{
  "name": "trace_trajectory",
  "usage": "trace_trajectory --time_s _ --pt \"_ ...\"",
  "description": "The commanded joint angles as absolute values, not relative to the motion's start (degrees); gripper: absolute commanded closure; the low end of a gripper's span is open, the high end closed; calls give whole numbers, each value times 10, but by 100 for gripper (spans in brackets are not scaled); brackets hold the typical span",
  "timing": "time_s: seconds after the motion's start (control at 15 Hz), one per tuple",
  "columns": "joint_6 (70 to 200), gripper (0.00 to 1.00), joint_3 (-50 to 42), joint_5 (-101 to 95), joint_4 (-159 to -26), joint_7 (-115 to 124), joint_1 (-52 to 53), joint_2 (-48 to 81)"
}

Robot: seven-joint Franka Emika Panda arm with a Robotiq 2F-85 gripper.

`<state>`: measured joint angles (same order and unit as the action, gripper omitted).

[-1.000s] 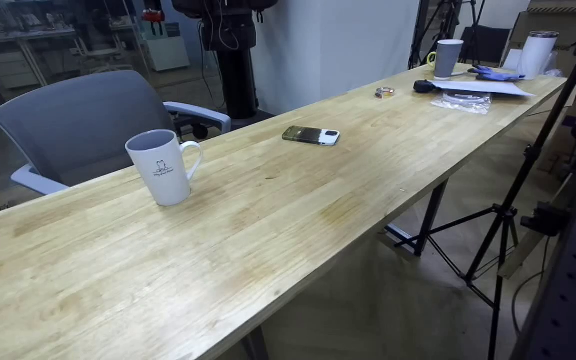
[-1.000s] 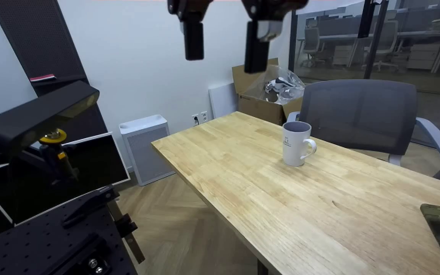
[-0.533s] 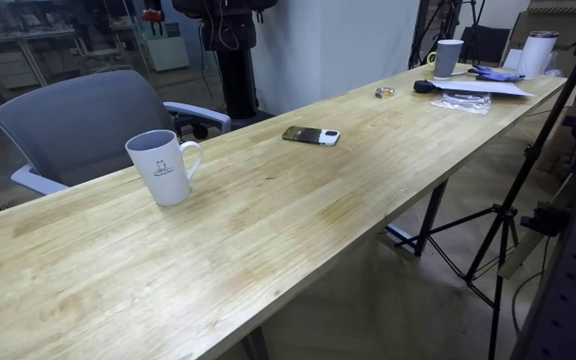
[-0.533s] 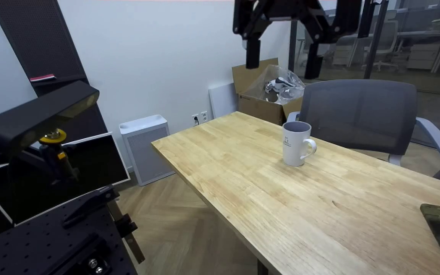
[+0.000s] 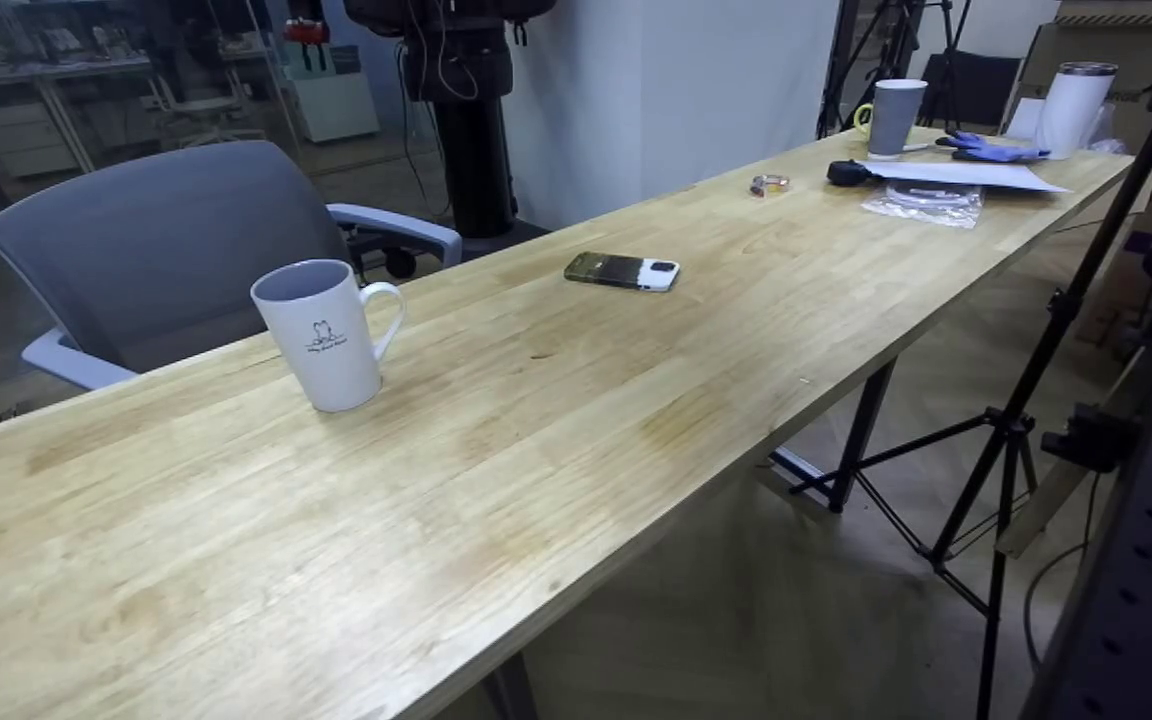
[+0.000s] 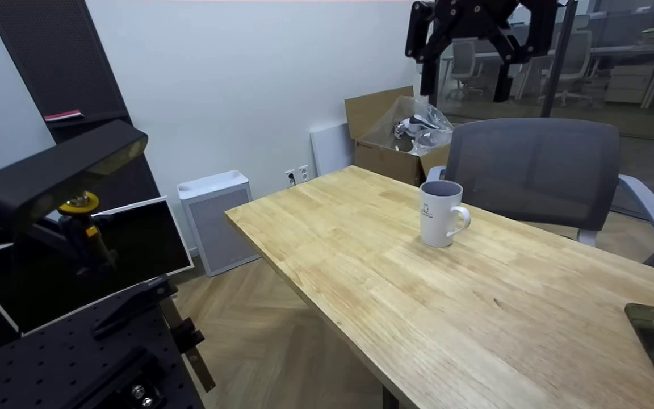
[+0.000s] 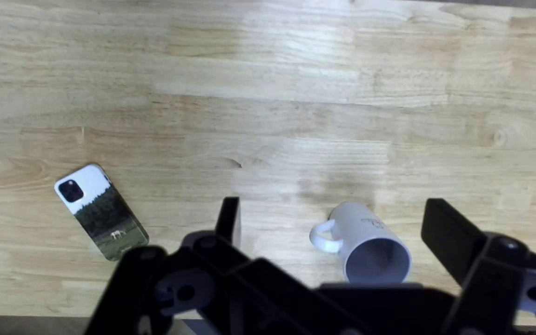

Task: Move the mug backwards

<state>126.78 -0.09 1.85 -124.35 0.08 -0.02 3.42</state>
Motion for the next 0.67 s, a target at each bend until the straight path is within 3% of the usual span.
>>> trace_trajectory --time_s 0.0,0.6 --pt "1221 0 7 2 -1112 46 12 133" --pt "1121 0 25 2 -917 48 56 279"
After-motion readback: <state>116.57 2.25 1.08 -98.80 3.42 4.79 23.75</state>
